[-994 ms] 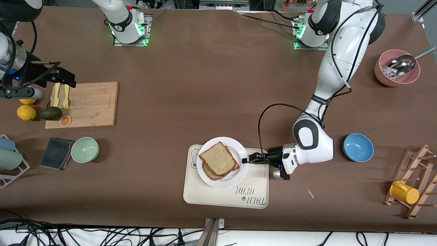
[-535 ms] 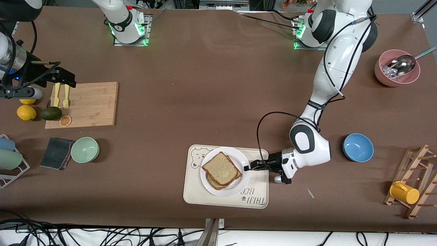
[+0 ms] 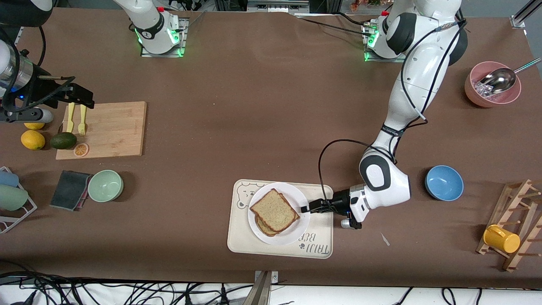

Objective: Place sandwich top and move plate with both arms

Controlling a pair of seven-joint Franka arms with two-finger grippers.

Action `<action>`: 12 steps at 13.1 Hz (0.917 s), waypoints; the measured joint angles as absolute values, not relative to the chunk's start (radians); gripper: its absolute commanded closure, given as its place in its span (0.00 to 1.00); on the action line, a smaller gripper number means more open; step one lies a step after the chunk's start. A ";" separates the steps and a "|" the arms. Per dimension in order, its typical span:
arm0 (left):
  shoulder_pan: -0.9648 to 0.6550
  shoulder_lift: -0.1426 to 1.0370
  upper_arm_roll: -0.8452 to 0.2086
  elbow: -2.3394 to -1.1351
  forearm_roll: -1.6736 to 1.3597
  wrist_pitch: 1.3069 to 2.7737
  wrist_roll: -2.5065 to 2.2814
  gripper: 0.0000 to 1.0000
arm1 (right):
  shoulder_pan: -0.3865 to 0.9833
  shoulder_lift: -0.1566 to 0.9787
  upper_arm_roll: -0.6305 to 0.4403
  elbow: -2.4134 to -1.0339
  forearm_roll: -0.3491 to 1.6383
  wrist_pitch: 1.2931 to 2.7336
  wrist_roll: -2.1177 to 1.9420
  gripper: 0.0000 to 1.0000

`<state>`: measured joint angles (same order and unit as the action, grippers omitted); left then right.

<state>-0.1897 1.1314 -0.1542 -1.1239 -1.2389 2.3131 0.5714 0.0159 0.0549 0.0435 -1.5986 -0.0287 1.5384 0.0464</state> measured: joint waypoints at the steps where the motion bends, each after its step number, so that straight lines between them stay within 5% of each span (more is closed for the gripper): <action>1: -0.189 1.129 -0.154 -1.118 -1.227 2.309 0.572 0.00 | 0.016 0.055 0.043 -1.599 -0.029 1.538 0.046 0.00; 12: -0.108 0.915 -0.150 -1.111 -0.574 1.937 0.355 0.00 | 0.016 0.055 0.043 -1.599 -0.029 1.538 0.046 0.00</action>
